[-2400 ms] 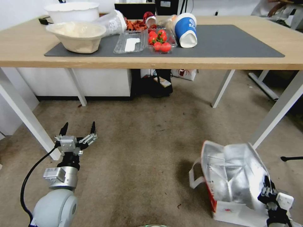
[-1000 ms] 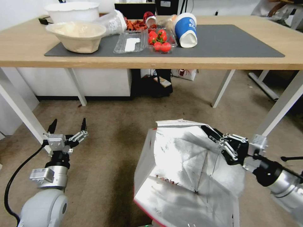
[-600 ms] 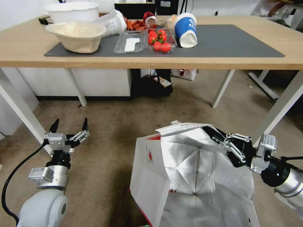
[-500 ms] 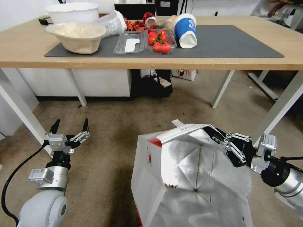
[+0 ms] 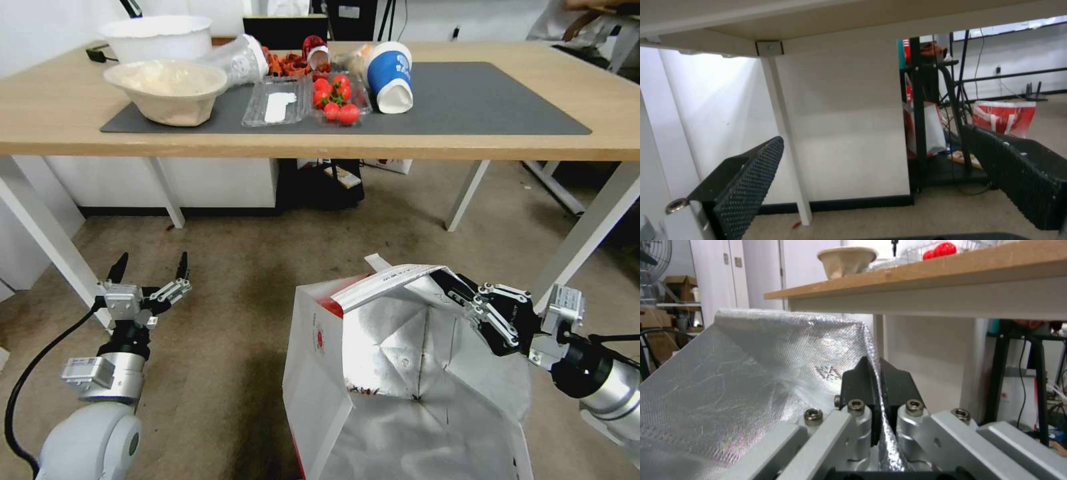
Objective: Pick up the food delivery bag from the floor and place it on the table.
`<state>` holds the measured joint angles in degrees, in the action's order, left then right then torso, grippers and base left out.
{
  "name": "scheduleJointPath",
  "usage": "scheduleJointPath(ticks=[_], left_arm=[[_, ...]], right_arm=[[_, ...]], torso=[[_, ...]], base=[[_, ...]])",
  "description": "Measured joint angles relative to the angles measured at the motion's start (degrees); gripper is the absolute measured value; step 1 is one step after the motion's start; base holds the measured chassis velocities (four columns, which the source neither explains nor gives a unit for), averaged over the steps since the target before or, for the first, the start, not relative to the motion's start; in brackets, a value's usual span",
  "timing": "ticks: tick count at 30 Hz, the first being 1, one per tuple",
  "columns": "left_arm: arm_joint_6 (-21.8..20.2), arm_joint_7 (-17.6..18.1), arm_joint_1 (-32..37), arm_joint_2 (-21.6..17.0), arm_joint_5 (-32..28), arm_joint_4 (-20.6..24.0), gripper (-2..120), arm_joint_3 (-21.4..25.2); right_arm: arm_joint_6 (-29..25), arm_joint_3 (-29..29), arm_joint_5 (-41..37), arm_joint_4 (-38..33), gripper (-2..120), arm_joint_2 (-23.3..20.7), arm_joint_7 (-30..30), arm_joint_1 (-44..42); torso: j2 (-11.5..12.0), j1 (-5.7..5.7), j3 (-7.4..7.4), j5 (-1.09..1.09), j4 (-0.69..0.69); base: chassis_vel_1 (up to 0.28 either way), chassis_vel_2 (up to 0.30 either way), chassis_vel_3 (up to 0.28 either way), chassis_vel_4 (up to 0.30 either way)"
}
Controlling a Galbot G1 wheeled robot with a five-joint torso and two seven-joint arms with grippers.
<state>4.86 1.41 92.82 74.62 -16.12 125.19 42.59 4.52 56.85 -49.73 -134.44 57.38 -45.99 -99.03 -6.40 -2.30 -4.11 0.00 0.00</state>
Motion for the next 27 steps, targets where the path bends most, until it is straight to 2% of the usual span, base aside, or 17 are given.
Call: scheduleJointPath(ticks=[10, 23, 27], left_arm=[[0.3, -0.4, 0.4, 0.2, 0.4, 0.1, 100, 0.3], [0.1, -0.4, 0.5, 0.4, 0.6, 0.4, 100, 0.2], [0.0, -0.4, 0.5, 0.3, 0.6, 0.4, 100, 0.2]], right_arm=[[-0.4, 0.1, 0.0, 0.3, 0, 0.3, -0.6, 0.1], [-0.5, 0.3, 0.0, 0.3, 0, 0.3, -0.8, 0.1], [-0.5, 0.3, 0.0, 0.1, 0, 0.5, -0.7, 0.1]], torso=[[-2.6, -0.38, -2.22, 0.01, 0.0], [-5.0, -0.94, -4.04, 0.01, 0.0], [-6.2, -1.17, -5.05, 0.0, 0.0]], base=[[0.0, 0.0, 0.0, 0.0], [0.0, 0.0, 0.0, 0.0], [0.0, 0.0, 0.0, 0.0]])
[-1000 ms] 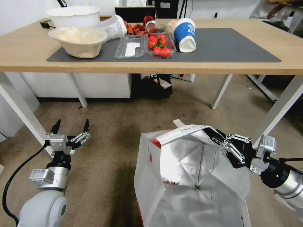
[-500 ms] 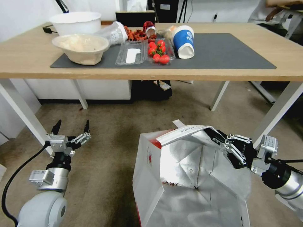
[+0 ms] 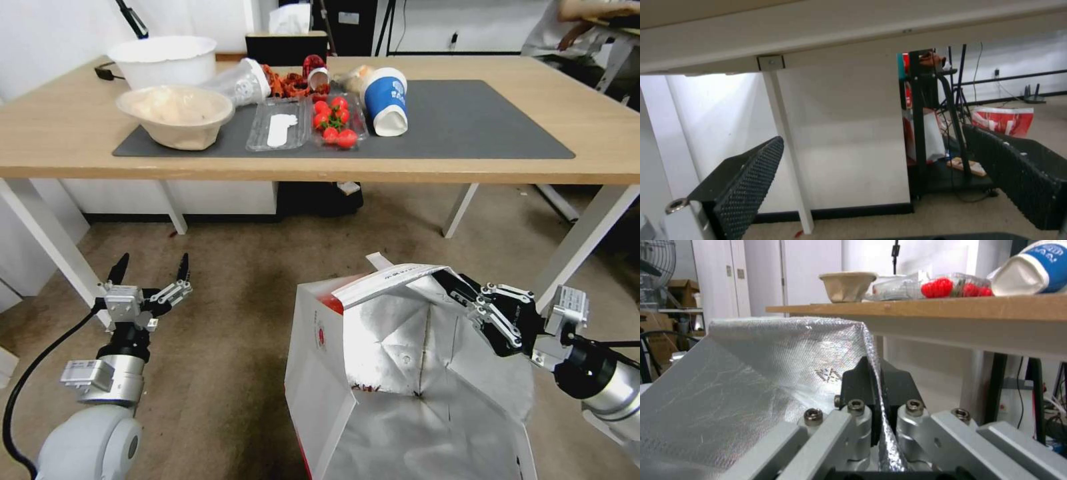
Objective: Pick up the food delivery bag from the floor and place it on the table.
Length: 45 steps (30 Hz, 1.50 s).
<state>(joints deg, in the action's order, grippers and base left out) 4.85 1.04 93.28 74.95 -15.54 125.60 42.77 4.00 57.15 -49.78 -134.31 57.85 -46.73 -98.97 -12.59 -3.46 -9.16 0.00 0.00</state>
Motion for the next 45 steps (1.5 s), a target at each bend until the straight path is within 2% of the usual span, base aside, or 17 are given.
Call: scheduleJointPath(ticks=[18, 45], left_arm=[[-0.5, -0.1, 0.5, 0.0, 0.0, 0.6, 100, 0.0], [-1.4, -0.8, 1.1, 0.0, 0.0, 1.6, 100, 0.1]], right_arm=[[-0.4, 0.3, -0.2, -0.3, 0, 0.5, -0.3, 0.0], [-0.3, -0.6, -0.9, -1.3, 0, 0.8, 0.5, 0.2]], torso=[[-4.5, -1.21, -3.34, 0.0, 0.0], [-10.5, -3.1, -7.4, 0.0, 0.0]], base=[[0.0, 0.0, 0.0, 0.0], [0.0, 0.0, 0.0, 0.0]])
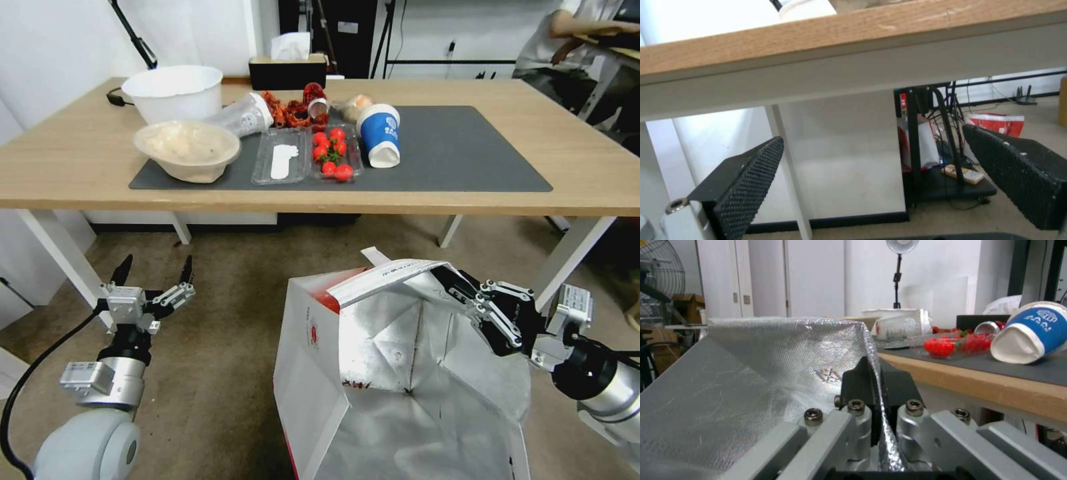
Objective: Pick up the food delivery bag from the floor and place it on the table.
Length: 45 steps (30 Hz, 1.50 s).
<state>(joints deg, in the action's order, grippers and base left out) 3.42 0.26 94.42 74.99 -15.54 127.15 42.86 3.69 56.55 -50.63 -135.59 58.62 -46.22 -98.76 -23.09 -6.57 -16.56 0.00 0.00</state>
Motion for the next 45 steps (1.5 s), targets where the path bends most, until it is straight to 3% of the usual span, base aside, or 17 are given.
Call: scheduleJointPath(ticks=[45], left_arm=[[-2.1, -1.9, 1.0, -0.2, 0.5, 1.0, 100, 0.5]], right_arm=[[-0.8, -1.0, 1.2, 0.5, 0, 1.1, -0.2, 0.6]], torso=[[-10.5, -3.87, -6.59, 0.0, 0.0]], base=[[0.0, 0.0, 0.0, 0.0]])
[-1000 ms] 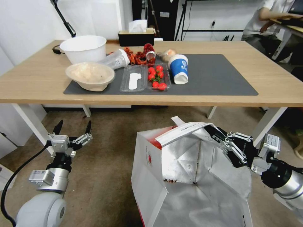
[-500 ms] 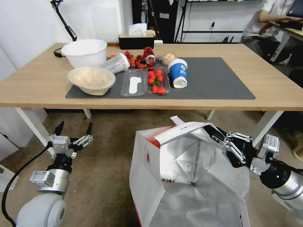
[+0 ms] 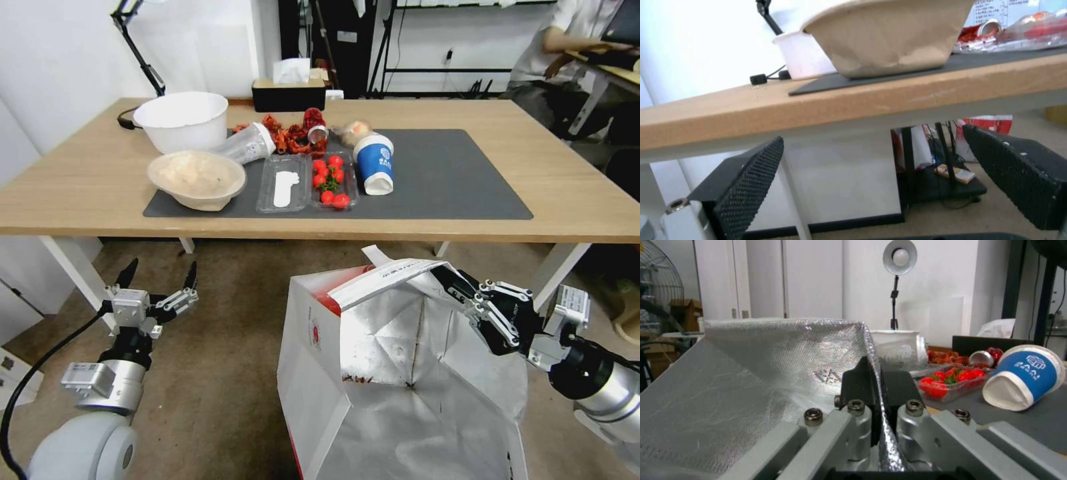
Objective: Pick up the food delivery bag from the floor and place it on the table.
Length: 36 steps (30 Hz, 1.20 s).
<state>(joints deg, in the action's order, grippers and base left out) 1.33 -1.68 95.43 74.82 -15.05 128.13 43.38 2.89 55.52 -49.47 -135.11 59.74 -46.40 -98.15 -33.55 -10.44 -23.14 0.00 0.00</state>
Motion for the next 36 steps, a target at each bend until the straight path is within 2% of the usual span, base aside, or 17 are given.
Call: scheduleJointPath(ticks=[13, 18, 21, 36], left_arm=[[-0.2, 0.2, 0.0, -0.1, -0.3, 0.7, 100, 0.1], [-0.2, 0.2, 0.0, -0.2, -0.4, 0.7, 100, 0.2], [-0.1, 0.2, -0.1, 0.0, -0.4, 0.1, 100, 0.2], [-0.2, 0.1, -0.6, -0.1, -0.2, -0.4, 100, 0.0]], right_arm=[[-0.1, 0.3, 0.1, -0.7, 0, 0.5, -0.3, -0.9], [-0.1, 0.3, 0.1, -0.8, 0, 0.6, -0.3, -0.9], [-0.1, 0.1, 0.4, -1.4, 0, 1.3, -0.3, -1.0], [-0.3, -0.4, 0.9, -1.5, 0, 2.1, -0.8, -1.4]], torso=[[-3.4, -1.31, -2.06, 0.0, 0.0], [-3.9, -1.53, -2.4, -0.01, 0.0], [-5.2, -2.07, -3.2, -0.01, 0.0], [-8.7, -3.47, -5.26, 0.0, 0.0]], base=[[0.0, 0.0, 0.0, 0.0], [0.0, 0.0, 0.0, 0.0], [0.0, 0.0, 0.0, 0.0], [0.0, 0.0, 0.0, 0.0]])
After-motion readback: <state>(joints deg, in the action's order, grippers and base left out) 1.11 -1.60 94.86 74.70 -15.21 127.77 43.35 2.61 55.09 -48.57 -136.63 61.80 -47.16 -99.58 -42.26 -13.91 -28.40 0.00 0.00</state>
